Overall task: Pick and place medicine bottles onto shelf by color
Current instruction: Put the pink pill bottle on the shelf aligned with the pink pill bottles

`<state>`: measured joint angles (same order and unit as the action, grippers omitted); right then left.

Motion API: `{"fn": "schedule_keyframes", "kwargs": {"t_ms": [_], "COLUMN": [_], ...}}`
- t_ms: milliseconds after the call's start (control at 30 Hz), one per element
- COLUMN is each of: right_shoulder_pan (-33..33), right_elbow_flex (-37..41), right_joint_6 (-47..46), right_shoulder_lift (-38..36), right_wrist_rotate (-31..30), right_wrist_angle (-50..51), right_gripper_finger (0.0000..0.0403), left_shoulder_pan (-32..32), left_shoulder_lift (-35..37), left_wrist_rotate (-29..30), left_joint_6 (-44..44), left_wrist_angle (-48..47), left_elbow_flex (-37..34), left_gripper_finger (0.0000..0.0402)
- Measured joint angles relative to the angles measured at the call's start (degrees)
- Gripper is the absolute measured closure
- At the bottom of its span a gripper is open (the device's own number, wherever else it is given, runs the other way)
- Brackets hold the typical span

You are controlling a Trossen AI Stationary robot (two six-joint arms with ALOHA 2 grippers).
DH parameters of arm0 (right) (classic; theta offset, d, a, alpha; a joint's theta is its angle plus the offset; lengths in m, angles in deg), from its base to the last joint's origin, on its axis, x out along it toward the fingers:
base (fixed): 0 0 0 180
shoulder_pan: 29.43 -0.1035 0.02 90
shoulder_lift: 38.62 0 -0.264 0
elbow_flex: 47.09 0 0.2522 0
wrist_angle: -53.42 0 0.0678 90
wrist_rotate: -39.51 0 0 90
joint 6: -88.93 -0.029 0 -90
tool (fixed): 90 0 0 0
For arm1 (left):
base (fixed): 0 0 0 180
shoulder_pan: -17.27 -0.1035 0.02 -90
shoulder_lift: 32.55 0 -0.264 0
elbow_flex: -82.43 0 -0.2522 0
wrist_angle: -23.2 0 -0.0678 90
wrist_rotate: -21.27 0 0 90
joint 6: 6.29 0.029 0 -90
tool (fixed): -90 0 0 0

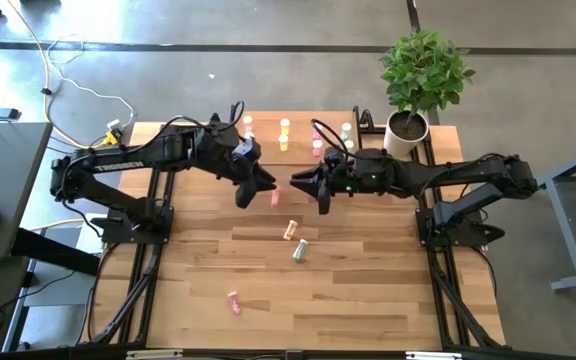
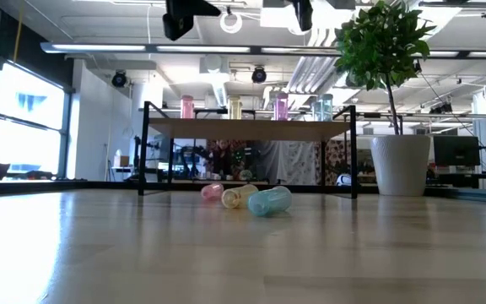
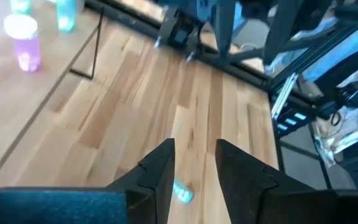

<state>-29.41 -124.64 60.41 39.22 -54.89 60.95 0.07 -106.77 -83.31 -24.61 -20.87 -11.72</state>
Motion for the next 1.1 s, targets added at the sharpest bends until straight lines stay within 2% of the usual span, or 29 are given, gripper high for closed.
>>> {"fn": "schedule_keyframes", "kwargs": {"t_ms": [233,500,933,1100], "right_shoulder_pan": [0.02,2.46,15.17,20.48], "right_elbow_flex": [0.0,0.0,0.0,0.0], "right_joint_6": [0.1,0.52,2.0,5.84], "right_shoulder_lift": [0.0,-1.05,-9.4,-14.39], "right_wrist_rotate": [-1.91,-1.91,-1.81,-1.3], "right_wrist_angle": [0.17,2.18,11.73,17.61], "right_gripper_finger": [0.0268,0.0263,0.0263,0.0263], "left_shoulder_pan": [-0.01,0.42,1.88,2.33], "left_shoulder_lift": [-0.26,-0.55,-6.54,-11.02], "left_wrist_rotate": [1.94,10.16,10.84,14.66], "left_joint_6": [-1.06,-9.29,-17.93,-23.29], "left_wrist_angle": [-5.99,-12.82,-15.81,-15.4], "left_elbow_flex": [0.0,0.0,-0.13,-0.15], "left_gripper_finger": [0.0264,0.0204,0.02,0.02]}}
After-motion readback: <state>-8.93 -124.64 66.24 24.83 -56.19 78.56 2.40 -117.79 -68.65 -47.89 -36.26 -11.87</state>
